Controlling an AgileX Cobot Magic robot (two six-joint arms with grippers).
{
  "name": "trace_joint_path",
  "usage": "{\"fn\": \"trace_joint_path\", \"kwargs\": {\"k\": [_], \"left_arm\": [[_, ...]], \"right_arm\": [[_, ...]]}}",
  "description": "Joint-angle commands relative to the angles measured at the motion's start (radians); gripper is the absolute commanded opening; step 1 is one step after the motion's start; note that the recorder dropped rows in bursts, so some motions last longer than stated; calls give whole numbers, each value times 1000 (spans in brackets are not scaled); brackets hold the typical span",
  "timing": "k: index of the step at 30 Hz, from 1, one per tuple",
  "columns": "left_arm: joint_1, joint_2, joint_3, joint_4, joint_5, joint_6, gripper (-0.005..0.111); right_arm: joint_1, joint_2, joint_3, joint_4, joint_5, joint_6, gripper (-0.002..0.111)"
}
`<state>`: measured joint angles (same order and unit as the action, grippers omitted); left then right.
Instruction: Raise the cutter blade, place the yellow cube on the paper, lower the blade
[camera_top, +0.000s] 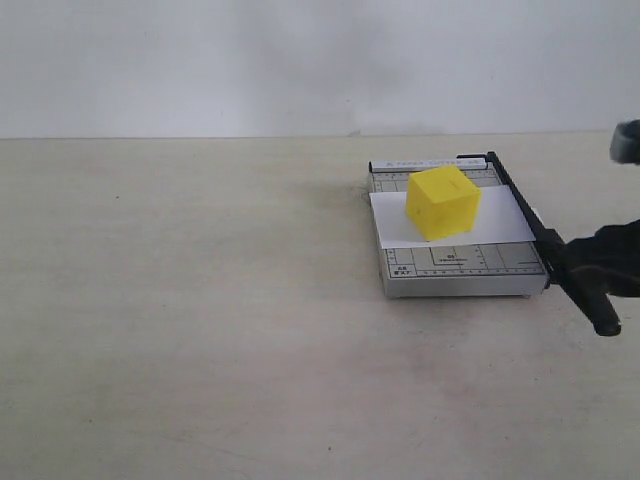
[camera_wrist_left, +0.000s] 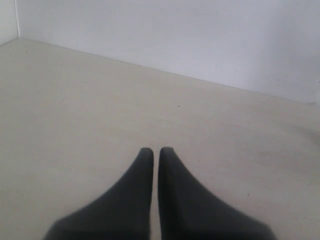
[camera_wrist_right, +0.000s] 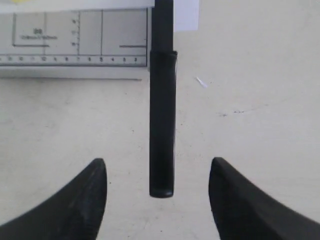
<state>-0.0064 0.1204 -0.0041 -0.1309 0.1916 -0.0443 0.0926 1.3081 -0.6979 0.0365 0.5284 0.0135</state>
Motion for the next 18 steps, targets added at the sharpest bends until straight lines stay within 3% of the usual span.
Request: {"fn": "trace_joint_path", "kwargs": {"k": [1, 3, 4, 5, 6, 7, 8, 11, 18], "left_arm": [[-5, -1, 4, -7, -12, -9, 4], [-5, -1, 4, -7, -12, -9, 4], [-5, -1, 4, -7, -12, -9, 4], [-5, -1, 4, -7, -12, -9, 4], [-5, -1, 4, -7, -12, -9, 4], [-5, -1, 4, -7, -12, -9, 4], [-5, -1, 4, -7, -12, -9, 4], [-5, -1, 4, -7, -12, -9, 4], [-3, -14, 4, -3, -12, -9, 4]], "right_arm": [[-3, -304, -2, 0, 109, 47, 58], [-3, -444, -2, 2, 119, 84, 58], [-3, -574, 0, 2, 99, 109, 51], [-3, -649, 4, 2, 80, 114, 42], [-3, -793, 42, 5, 9, 114, 19], [-3, -874, 74, 10, -30, 109, 4], [-3, -1035, 148, 12, -80, 108, 1], [-3, -1289, 302, 25, -137, 111, 1], [-3, -1258, 406, -70, -201, 144, 1]]}}
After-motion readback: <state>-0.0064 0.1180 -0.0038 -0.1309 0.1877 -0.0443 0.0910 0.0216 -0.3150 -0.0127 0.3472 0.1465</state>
